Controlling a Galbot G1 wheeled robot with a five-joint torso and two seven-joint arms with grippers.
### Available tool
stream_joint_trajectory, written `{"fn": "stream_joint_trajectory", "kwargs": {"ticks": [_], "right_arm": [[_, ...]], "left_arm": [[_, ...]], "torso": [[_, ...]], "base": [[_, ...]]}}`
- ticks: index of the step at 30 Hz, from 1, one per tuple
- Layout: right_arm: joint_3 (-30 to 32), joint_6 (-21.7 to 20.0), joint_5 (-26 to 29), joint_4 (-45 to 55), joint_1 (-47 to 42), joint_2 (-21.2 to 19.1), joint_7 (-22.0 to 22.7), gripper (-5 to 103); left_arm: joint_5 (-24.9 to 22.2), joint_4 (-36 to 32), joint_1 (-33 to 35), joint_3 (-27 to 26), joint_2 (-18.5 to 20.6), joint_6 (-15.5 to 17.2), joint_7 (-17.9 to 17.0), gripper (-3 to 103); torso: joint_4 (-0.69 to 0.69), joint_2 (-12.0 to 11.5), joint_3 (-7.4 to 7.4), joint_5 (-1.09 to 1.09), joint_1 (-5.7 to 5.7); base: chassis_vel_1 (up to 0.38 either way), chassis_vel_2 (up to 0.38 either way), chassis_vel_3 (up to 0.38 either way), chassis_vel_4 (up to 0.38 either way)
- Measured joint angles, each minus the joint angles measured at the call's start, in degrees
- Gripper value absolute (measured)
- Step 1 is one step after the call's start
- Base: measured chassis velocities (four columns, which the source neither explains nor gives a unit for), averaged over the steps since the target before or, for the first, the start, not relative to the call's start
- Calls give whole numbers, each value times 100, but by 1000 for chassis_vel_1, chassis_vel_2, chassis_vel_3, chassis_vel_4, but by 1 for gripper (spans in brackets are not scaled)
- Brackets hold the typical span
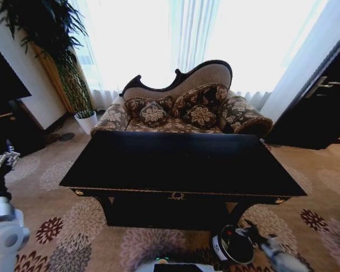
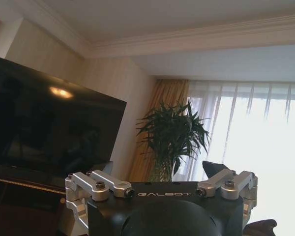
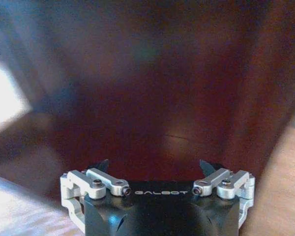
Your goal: Move to the front of the table and place the trash on the table into the trash bin.
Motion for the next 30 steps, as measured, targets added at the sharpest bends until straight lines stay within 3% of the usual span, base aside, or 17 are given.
{"fn": "stream_joint_trajectory", "kwargs": {"ticks": [1,2,6,12,17,26,30], "right_arm": [[140,39,28,84,-74,-12,-395,100],[140,39,28,84,-74,-12,-395,100],[630,155,492,462,-357,-31,-1560,100],[1111,123,915,911,-562,-61,-2340,100],[1739,-17,1269,1251,-765,-187,-3390,100],[2257,-384,2053,1752,-981,-378,-3500,100],[2365,-651,2703,2177,-1039,-418,-3162,100]], "left_arm": [[25,4,-10,25,-11,1,0,100],[25,4,-10,25,-11,1,0,100],[101,4,-47,121,-88,5,-3,100],[97,10,-50,101,-96,0,-3,100],[5,13,-51,24,-61,-7,-6,100],[-37,7,-72,44,-27,-11,-9,100],[-109,19,-71,21,10,-12,-12,100]], "torso": [[1,0,0,-1,0],[1,0,0,-1,0],[2,1,0,-2,0],[3,1,0,-1,0],[2,1,0,-3,0],[2,1,0,-2,0],[3,0,0,-2,0]], "base": [[0,0,0,0],[0,0,0,0],[0,0,0,0],[0,0,0,0],[0,0,0,0],[0,0,0,0],[0,0,0,0]]}}
